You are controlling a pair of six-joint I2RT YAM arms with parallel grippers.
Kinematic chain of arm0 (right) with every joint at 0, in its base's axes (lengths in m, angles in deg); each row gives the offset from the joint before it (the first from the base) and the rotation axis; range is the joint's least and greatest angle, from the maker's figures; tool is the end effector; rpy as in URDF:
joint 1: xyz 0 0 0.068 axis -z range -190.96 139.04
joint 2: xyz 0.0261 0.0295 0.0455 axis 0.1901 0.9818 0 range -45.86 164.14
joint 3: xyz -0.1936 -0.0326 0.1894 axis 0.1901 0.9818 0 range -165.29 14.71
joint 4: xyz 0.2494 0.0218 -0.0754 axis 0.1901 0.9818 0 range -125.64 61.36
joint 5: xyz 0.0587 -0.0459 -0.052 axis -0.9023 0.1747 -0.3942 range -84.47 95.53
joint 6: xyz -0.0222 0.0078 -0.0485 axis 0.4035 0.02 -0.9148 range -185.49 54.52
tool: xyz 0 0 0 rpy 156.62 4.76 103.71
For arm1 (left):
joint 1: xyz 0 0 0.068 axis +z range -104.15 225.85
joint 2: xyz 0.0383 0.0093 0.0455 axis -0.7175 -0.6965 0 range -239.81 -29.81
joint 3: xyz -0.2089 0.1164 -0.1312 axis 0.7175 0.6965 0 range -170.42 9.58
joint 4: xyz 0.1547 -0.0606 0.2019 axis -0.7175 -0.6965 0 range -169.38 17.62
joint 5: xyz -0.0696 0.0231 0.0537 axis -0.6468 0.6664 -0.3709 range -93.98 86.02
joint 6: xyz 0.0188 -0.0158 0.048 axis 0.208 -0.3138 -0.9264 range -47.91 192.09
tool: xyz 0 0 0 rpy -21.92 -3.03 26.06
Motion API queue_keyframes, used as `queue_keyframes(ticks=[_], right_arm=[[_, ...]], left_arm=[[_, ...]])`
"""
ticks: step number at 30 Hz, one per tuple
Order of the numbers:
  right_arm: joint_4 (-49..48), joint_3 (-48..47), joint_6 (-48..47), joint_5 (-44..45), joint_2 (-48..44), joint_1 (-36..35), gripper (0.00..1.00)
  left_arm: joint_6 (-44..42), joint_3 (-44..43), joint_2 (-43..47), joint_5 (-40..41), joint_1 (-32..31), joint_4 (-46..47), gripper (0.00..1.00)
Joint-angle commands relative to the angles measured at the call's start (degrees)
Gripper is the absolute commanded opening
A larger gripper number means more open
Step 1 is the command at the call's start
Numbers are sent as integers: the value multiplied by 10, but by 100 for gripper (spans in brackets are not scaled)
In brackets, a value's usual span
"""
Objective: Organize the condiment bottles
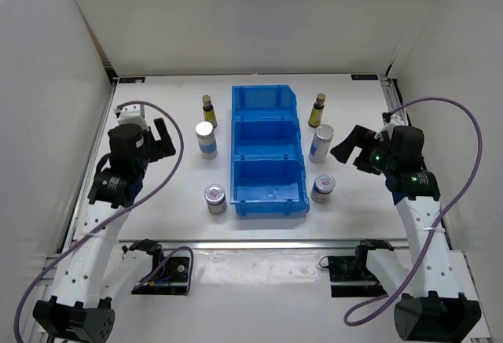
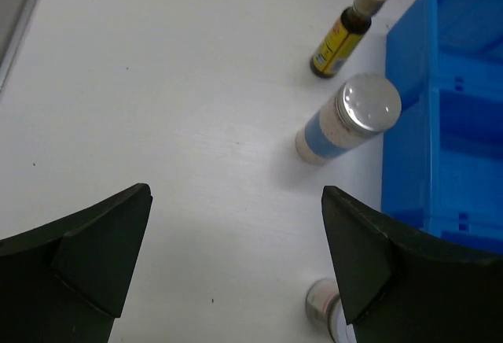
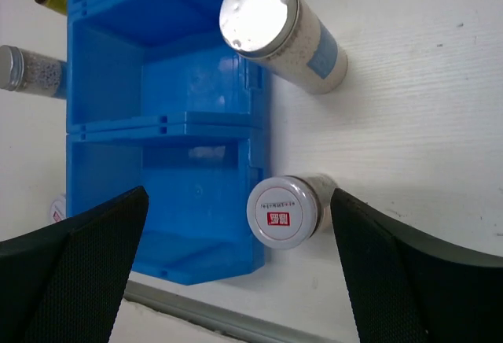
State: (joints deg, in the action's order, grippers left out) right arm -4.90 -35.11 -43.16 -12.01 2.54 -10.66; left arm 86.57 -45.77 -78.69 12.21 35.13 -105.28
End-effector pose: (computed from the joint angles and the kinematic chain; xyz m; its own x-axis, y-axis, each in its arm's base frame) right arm 0.1822 0.0098 0.3241 -0.5509 0.3650 -0.7505 -0.0526 0.8823 0.4677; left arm 0.1787 -0.0236 0.3515 -0.4067 -0.1674 -0.8981 -0.1739 0.9793 -0.1038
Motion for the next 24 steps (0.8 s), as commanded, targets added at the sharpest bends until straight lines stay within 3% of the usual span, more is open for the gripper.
queue_keyframes(ticks=[1,4,5,9,12,21,24], right_arm=[[47,-39,0,14,-8,0,100],[70,-36,27,74,0,0,100],[90,-24,91,86,0,0,100],[111,1,33,-29,0,0,100],[107,16,32,-44,0,-17,100],[141,36,55,196,29,-164,100],[129,46,78,225,65,-207,100]], left_arm=[[5,9,34,-49,-6,-39,100],[-2,3,34,-83,-6,-51,100],[-9,3,34,-100,-13,-51,100],[12,3,11,-162,-20,-51,100],[24,9,-6,-167,-26,-51,100],[50,37,-20,-78,-26,-63,100],[50,37,-15,-67,-26,-63,100]])
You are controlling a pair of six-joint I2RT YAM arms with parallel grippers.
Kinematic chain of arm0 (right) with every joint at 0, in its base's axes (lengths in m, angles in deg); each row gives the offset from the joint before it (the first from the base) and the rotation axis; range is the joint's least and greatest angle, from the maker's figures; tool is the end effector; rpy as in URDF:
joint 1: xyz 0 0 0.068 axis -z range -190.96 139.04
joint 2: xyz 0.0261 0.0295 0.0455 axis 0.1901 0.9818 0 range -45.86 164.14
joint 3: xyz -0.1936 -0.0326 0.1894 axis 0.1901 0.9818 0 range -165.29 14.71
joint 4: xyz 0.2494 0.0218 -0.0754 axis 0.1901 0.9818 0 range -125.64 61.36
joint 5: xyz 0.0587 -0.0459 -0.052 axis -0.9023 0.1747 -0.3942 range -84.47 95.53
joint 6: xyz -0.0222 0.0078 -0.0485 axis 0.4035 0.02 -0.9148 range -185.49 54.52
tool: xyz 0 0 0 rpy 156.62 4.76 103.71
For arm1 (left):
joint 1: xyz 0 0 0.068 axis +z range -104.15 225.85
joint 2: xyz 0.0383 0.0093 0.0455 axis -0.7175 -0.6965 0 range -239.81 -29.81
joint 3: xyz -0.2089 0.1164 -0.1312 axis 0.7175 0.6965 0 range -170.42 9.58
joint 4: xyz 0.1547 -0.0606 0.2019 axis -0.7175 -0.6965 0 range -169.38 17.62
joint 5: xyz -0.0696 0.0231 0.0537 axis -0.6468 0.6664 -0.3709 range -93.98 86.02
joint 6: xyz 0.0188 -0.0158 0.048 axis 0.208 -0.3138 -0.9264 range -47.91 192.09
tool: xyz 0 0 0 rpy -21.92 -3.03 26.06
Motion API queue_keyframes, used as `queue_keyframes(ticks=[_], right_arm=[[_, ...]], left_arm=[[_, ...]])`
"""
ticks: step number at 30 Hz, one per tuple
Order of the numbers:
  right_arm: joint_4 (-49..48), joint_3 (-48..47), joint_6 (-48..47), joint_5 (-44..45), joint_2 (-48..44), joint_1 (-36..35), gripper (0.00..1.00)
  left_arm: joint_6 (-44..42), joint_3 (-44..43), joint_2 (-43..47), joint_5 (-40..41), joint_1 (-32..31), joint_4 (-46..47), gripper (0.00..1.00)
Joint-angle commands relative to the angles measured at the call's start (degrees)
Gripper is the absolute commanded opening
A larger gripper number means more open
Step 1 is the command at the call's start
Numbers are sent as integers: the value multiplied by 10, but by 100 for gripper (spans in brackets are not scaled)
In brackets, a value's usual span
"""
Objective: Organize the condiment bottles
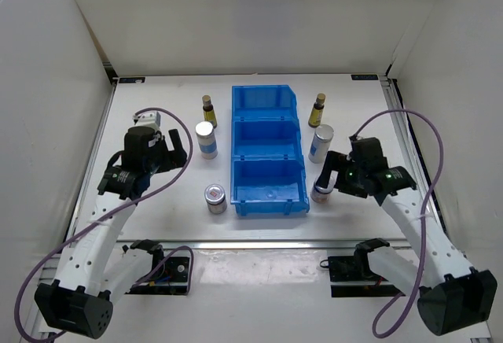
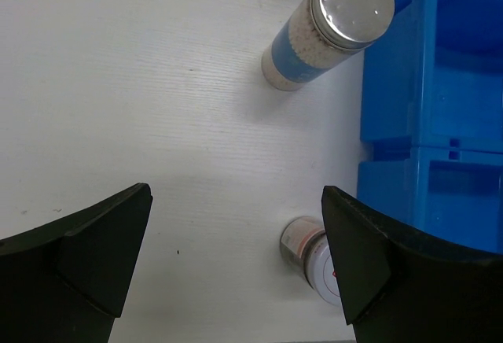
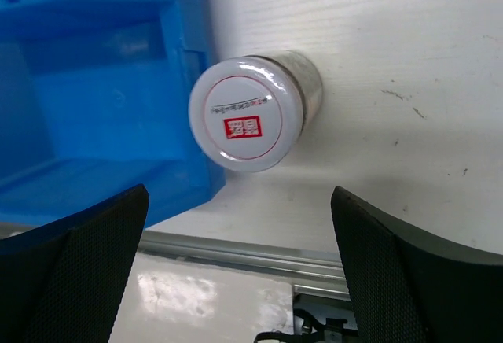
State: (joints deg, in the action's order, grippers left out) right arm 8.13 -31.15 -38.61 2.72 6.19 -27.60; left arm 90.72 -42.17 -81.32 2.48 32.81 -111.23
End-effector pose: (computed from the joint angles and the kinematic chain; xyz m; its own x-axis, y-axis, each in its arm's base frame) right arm 0.1701 0.0527 0.2710 -0.7972 0.2329 -0.5569 0.0494 0.9446 0.3244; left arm 0.1821 -0.0380 0.3129 -0.6203 -0.1822 -0.7629 -0.0629 0.9811 -0.1832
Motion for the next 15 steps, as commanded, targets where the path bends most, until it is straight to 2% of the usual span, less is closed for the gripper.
queue_keyframes(ticks=[1,6,9,15], right_arm=[[-1,7,38,91,41,-51,100],[5,-12,69,200,120,-137,100],[11,-28,76,240,151,-150,100],[-6,-55,52,273,185,-150,92]], left_arm=[[14,1,11,30,-9,-3,100],[14,6,35,61,-16,-9,100],[14,11,51,68,-16,-14,100],[19,11,56,76,-16,-14,100]])
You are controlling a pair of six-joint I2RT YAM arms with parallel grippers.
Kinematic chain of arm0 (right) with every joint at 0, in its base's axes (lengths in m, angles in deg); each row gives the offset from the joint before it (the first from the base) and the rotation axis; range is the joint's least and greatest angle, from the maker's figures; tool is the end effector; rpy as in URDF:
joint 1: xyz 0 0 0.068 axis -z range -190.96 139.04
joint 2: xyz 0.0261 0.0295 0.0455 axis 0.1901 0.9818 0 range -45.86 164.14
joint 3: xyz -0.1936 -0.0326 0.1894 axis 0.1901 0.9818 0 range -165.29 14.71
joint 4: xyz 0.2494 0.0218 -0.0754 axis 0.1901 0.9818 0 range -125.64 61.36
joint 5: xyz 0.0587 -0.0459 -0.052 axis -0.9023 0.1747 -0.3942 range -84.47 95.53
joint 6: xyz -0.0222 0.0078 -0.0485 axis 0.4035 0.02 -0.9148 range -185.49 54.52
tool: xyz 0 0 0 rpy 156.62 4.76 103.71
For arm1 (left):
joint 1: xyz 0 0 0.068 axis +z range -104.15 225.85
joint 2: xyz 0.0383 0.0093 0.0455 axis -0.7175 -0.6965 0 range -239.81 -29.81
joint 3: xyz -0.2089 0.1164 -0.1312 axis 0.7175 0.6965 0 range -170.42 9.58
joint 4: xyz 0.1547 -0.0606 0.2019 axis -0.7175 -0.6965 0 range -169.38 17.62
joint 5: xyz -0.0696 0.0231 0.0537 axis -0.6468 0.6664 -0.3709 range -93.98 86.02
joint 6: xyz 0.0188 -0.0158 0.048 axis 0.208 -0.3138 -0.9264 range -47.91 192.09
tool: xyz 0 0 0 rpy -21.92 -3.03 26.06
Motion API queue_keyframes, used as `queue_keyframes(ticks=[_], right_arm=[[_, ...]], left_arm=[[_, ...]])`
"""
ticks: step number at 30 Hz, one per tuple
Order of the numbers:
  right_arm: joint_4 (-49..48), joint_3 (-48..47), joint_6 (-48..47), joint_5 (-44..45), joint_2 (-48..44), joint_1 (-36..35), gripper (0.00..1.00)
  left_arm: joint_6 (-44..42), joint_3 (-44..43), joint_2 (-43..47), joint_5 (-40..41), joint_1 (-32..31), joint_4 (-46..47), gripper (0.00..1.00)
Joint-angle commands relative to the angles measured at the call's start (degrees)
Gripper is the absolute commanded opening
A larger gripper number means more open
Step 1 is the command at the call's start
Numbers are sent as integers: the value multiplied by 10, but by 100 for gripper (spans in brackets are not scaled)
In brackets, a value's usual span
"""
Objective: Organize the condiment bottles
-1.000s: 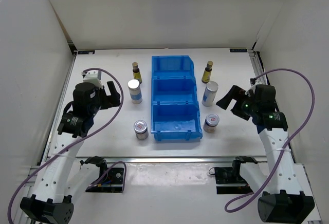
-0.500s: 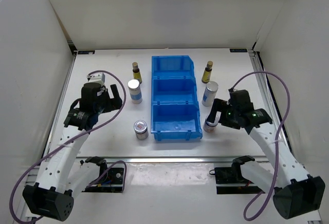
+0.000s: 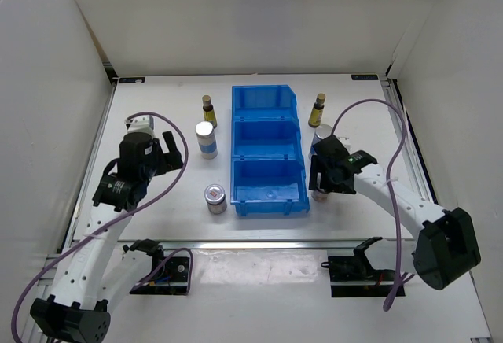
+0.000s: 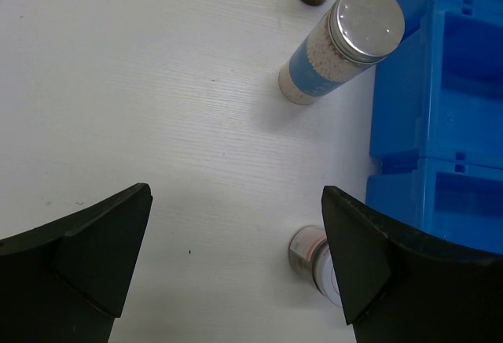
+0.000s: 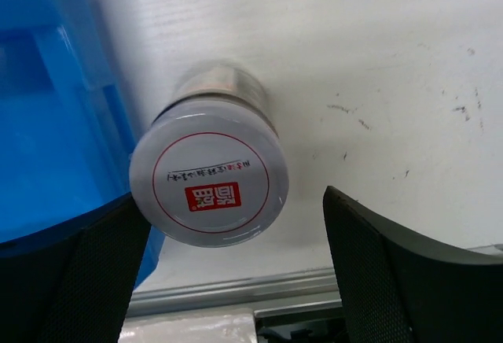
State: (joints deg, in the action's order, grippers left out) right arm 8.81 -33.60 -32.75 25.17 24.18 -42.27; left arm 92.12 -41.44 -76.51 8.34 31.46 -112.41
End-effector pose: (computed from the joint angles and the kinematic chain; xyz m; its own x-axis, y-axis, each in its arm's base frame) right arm 0.1967 0.1057 0.2283 -0.8594 0.0733 -0.5060 0.1084 0.9933 -0.0402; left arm 0.1638 -0.0341 0.3205 -0.5568 -0.2026 -0.8056 -0.1232 0.9792 -0.1612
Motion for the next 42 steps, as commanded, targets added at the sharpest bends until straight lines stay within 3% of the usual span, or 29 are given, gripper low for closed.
queue_keyframes(ticks=[1,3,10,14,20,29,38,42], right_arm=[[-27,-30,-13,49,12,-3,89],[-37,-36,-19,49,26,-3,85],[-52,-31,-31,29,36,-3,53],[-14,-41,-26,39,-28,-9,21],[6,-100,-41,53,-126,-49,1],[-26,-179,-85,16,-27,-146,0],[-25,-201,-96,-23,112,-146,0],[-25,-201,-101,-53,156,-146,8]], left_arm=[[5,4,8,17,-2,-2,100],[5,4,2,17,-2,-2,100],[5,9,7,17,-2,-2,100],[5,9,13,17,-2,-2,100],[5,9,-1,12,-2,-2,100],[5,9,-12,1,-2,-2,100],[11,9,-52,-55,-13,-2,100],[11,9,-62,-60,-19,-2,100]])
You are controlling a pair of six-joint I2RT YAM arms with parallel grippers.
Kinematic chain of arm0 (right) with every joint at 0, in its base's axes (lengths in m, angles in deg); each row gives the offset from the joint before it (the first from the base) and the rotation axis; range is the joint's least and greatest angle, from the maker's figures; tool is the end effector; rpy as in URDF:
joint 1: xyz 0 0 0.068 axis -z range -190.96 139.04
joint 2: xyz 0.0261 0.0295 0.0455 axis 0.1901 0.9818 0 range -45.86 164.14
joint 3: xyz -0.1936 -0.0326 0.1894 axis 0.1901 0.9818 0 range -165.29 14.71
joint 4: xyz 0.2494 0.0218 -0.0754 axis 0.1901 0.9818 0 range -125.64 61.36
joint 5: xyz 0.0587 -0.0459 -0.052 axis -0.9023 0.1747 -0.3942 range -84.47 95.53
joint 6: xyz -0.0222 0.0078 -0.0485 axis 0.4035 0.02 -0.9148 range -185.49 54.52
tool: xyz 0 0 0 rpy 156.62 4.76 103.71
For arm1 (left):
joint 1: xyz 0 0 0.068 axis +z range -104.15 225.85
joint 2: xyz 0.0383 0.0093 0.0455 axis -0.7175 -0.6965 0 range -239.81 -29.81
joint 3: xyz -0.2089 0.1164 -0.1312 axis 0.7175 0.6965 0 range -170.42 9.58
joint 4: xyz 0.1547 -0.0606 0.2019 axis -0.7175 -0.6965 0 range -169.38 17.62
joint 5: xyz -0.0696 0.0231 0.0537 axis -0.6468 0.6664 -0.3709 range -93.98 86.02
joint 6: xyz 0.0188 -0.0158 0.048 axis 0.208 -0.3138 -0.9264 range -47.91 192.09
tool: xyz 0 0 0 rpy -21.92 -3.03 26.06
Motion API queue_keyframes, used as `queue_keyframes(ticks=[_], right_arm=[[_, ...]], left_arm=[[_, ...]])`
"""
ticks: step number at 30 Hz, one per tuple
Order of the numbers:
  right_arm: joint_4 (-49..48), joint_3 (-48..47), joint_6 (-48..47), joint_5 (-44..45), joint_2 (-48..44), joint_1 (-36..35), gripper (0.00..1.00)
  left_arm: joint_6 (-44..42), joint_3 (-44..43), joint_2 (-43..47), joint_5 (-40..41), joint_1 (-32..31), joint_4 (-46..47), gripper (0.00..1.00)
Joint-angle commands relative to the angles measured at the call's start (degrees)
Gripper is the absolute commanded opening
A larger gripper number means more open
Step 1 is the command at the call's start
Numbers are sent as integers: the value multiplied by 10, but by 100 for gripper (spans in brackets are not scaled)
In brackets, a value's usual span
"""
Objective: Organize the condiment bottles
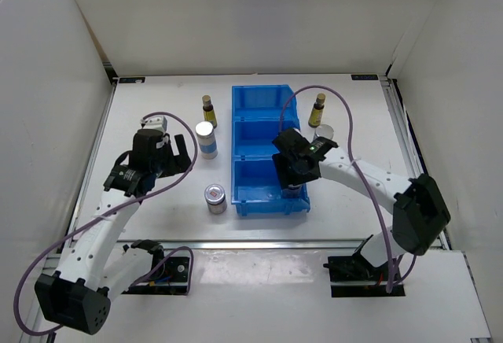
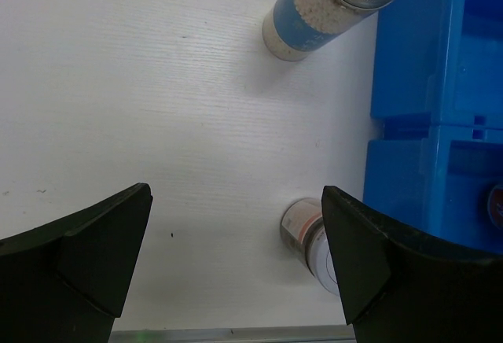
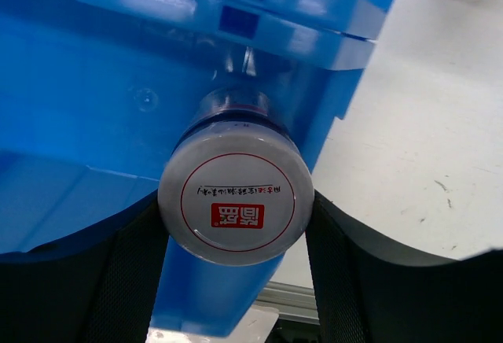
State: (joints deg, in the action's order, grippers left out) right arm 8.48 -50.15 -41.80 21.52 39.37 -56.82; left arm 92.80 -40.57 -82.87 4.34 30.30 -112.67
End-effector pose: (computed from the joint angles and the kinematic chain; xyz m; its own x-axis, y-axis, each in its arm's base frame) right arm 0.2125 0.2050 0.2499 -0.8195 -0.2900 -0.4943 -0.3037 0.9512 -0.0546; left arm 0.1833 -0.0455 0.2973 -0.6747 -0.1755 -0.7169 -0.0801 0.9830 -0.1652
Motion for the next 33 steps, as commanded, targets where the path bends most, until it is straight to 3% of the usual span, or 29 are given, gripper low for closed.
queue_keyframes(ticks=[1,4,7,8,9,12,18,28,33], right_arm=[[-22,-35,-17,-24,9,0,9],[-39,-19,-17,-37,20,0,15],[-47,-11,-10,-37,12,0,39],[-52,-6,-10,-37,2,0,48],[-52,-6,-10,-37,-4,0,70],[-46,-6,2,-2,-45,0,99],[-25,-6,14,51,-151,-5,100],[-19,11,14,57,-192,-5,100],[-19,17,14,52,-198,-5,100]], left_arm=[[4,1,-4,-20,-7,0,100],[4,1,-11,-25,-7,6,100],[-1,6,-17,-37,-7,6,100],[-1,6,-17,-44,-7,6,100],[-1,6,-23,-44,-7,6,100],[6,-11,-28,-73,-12,-16,100],[76,-24,-28,-183,-29,-62,100],[88,-42,-121,-146,-126,-67,100],[94,-43,-175,-133,-144,-67,100]])
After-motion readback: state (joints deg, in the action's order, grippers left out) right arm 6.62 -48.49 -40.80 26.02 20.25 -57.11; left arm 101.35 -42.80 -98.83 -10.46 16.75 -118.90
